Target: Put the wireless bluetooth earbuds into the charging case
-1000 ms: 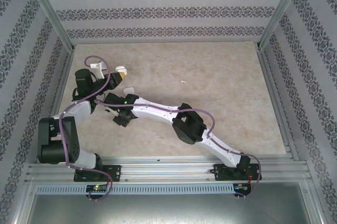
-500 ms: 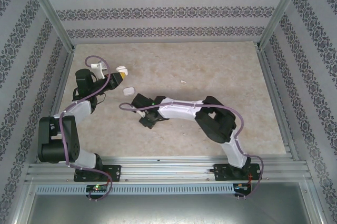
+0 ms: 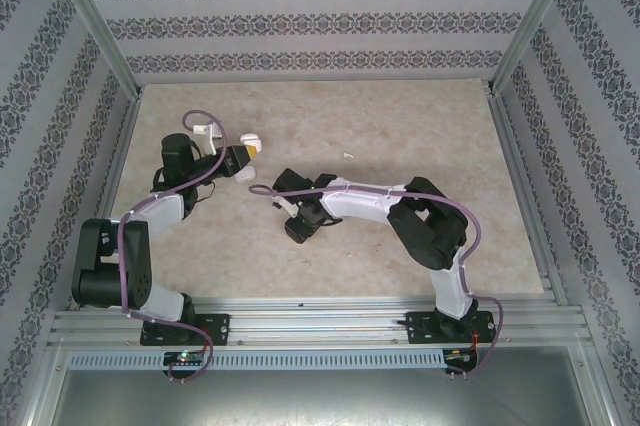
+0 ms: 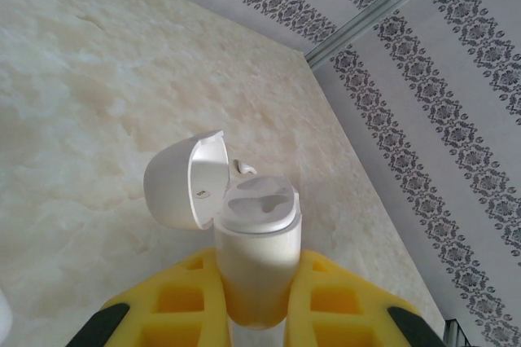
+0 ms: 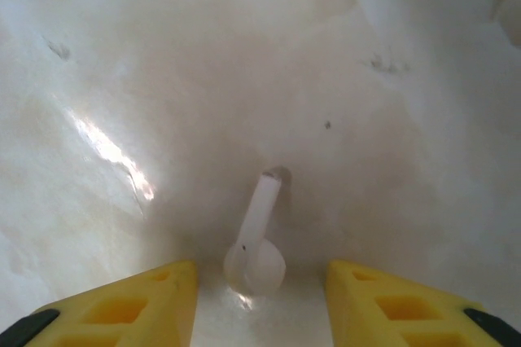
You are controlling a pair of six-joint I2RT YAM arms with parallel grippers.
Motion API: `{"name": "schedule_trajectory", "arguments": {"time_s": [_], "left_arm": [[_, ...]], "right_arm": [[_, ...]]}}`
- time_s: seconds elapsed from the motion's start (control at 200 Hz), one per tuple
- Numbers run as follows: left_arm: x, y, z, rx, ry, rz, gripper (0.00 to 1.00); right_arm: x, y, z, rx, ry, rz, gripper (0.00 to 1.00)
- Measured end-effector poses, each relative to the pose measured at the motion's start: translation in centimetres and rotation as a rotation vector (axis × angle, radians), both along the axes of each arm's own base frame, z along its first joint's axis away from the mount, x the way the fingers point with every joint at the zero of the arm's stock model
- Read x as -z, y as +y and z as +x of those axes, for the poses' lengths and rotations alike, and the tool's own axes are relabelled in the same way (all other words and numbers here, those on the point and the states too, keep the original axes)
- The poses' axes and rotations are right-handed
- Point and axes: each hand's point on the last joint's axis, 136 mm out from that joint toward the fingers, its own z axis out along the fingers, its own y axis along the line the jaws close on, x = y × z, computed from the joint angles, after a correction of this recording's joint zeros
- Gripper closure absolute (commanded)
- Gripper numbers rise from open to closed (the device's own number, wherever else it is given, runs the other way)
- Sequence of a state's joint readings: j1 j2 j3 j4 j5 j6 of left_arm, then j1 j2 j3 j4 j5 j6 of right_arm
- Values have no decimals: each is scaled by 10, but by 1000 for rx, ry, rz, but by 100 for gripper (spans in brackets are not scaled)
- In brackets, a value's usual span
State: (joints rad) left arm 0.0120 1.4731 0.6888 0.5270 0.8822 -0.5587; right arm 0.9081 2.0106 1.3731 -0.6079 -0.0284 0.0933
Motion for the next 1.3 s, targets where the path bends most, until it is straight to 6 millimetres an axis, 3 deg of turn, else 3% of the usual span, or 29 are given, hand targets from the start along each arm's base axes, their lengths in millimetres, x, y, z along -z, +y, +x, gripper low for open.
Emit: {"name": "schedule_trajectory", "arguments": {"time_s": [0.14, 0.245, 0.405, 0.505, 0.639, 0.774, 0.944, 1.159, 1.299], "left_arm": [[2, 0, -1, -1, 5, 1, 100], [2, 0, -1, -1, 5, 2, 100], [3, -4, -2, 7, 6, 3, 100], [3, -7, -3, 10, 6, 5, 100], [6, -8, -4, 11, 13, 6, 100], [8, -8, -6, 4, 17, 10, 100], [4, -14, -9, 20, 1, 14, 100], [4, -17, -10, 25, 0, 16, 100], [4, -17, -10, 26, 0, 16, 100]], "right_arm": [[-8, -9, -1, 86, 20, -37, 53], [-26, -9, 0, 156, 5, -18, 52], [-61, 9, -10, 243, -22, 76, 54], [-69, 27, -19, 284, -10, 142, 61], [-61, 46, -27, 323, 43, 192, 67], [-36, 56, -26, 366, 87, 187, 68], [-11, 53, -27, 417, 116, 146, 69], [1, 38, -21, 485, 112, 124, 66], [-2, 32, -15, 517, 106, 133, 64]]}}
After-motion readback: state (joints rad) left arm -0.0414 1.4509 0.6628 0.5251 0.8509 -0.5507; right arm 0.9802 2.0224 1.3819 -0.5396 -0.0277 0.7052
